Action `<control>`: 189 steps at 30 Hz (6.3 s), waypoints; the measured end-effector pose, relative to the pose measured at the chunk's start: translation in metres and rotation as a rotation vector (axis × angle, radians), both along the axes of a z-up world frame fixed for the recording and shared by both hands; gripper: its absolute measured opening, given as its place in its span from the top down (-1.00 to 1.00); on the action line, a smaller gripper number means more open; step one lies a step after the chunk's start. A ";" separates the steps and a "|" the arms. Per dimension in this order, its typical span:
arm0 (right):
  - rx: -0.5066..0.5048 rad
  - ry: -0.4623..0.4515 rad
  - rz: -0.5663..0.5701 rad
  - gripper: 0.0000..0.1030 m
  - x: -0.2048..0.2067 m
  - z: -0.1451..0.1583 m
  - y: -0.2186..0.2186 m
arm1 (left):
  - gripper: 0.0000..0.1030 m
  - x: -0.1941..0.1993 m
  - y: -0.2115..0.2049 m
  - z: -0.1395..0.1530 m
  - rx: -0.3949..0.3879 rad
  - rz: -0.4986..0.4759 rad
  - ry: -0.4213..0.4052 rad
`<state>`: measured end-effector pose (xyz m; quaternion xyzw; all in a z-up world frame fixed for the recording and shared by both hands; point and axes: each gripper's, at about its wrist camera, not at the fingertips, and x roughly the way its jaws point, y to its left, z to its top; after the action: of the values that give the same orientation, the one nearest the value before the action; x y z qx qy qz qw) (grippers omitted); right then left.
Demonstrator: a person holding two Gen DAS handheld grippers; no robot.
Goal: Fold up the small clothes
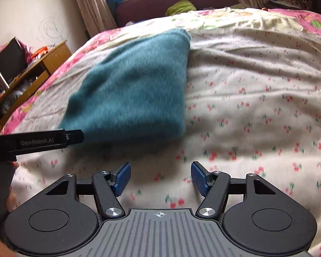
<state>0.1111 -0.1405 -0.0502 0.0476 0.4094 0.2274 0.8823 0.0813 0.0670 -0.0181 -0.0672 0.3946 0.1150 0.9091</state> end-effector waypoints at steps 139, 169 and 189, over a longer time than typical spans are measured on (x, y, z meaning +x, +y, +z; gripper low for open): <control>-0.100 -0.210 -0.052 -0.28 -0.037 0.024 0.017 | -1.00 -0.045 -0.010 -0.002 -0.035 0.031 -0.035; -0.100 -0.187 -0.056 -0.29 -0.033 0.018 0.015 | -1.00 -0.043 -0.011 -0.007 -0.022 0.028 -0.010; -0.100 -0.185 -0.056 -0.31 -0.034 0.016 0.015 | -1.00 -0.042 -0.010 -0.009 -0.044 0.038 0.004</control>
<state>0.0775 -0.1255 -0.0343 -0.0064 0.3356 0.1855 0.9235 0.0397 0.0567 -0.0272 -0.0943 0.3975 0.1236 0.9043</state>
